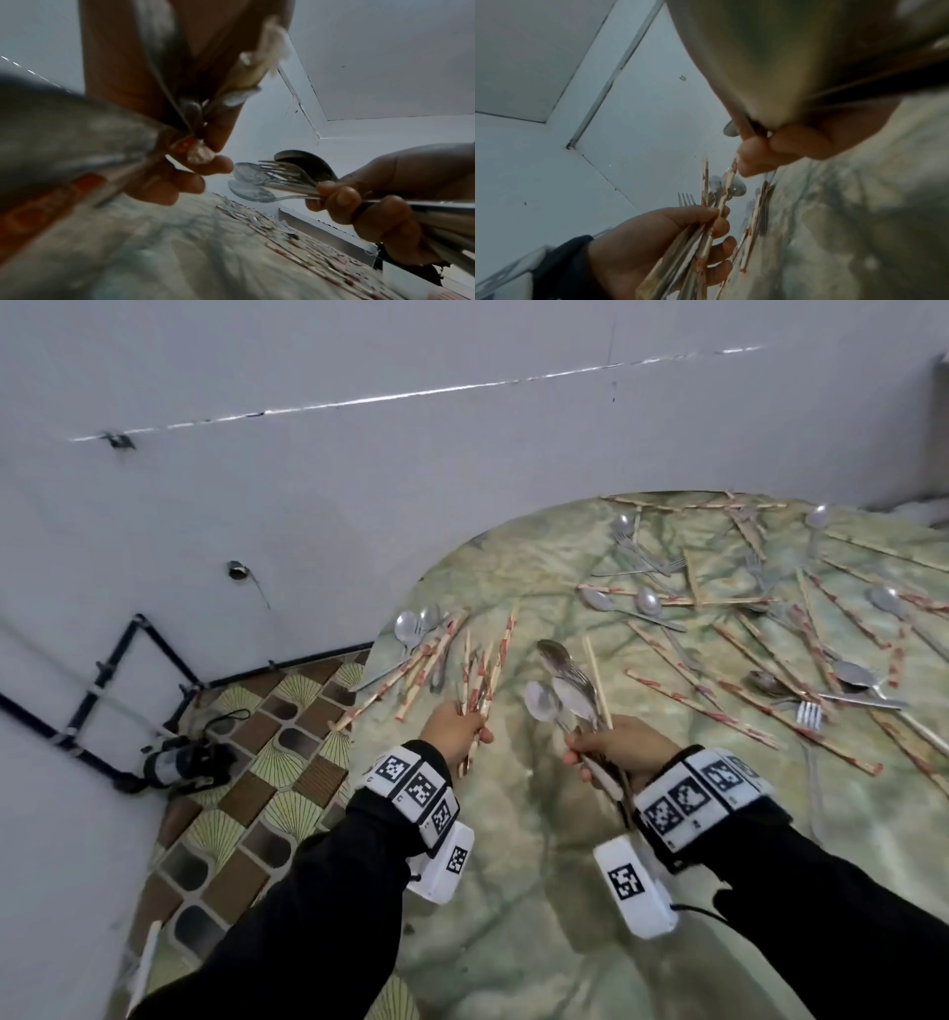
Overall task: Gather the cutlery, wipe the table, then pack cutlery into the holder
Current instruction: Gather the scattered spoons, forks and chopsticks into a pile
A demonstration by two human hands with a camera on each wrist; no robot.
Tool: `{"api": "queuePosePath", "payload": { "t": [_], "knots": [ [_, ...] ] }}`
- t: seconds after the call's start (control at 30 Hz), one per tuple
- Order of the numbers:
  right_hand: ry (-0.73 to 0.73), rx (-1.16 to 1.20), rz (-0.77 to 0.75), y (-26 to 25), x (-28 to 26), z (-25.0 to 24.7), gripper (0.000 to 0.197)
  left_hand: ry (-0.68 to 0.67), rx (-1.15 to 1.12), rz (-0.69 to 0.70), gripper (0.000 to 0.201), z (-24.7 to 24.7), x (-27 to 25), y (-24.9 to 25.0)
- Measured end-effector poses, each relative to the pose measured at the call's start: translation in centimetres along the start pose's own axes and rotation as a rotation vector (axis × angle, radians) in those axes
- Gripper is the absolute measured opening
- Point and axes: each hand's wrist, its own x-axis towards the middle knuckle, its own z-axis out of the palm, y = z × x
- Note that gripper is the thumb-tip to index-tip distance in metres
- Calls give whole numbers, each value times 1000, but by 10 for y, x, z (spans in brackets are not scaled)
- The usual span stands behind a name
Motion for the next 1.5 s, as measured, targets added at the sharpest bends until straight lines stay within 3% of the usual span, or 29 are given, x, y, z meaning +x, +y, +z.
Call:
{"api": "queuePosePath", "payload": {
  "t": [0.17,0.33,0.57,0.7,0.87,0.9,1.0,1.1,1.23,1.3,1.4,1.5],
  "knots": [
    [-19,14,42,-22,52,64,26,-8,-36,-39,9,-45,25,-1],
    [65,-1,50,-44,98,104,25,44,-20,1,14,-77,58,3],
    [173,-101,24,-72,160,129,11,72,29,25,16,-100,97,13],
    [166,-218,19,-69,183,132,28,52,42,26,24,-101,112,12],
    [190,-365,4,-62,196,135,27,11,42,13,24,-97,122,11],
    [189,-356,1,-58,202,136,31,5,34,12,25,-96,124,10],
    [218,-344,-18,-53,206,134,69,-14,30,10,25,-93,123,13],
    [168,-271,-151,-58,194,133,100,-36,59,60,17,-91,121,18],
    [-108,11,-105,-71,164,146,85,-95,109,155,25,-78,117,28],
    [-165,161,-40,-76,161,152,60,-88,192,183,33,-67,116,33],
    [-101,185,-19,-87,164,152,45,-55,280,140,37,-55,122,40],
    [-49,111,-63,-96,169,147,35,-95,517,117,41,-53,133,44]
  ]
}}
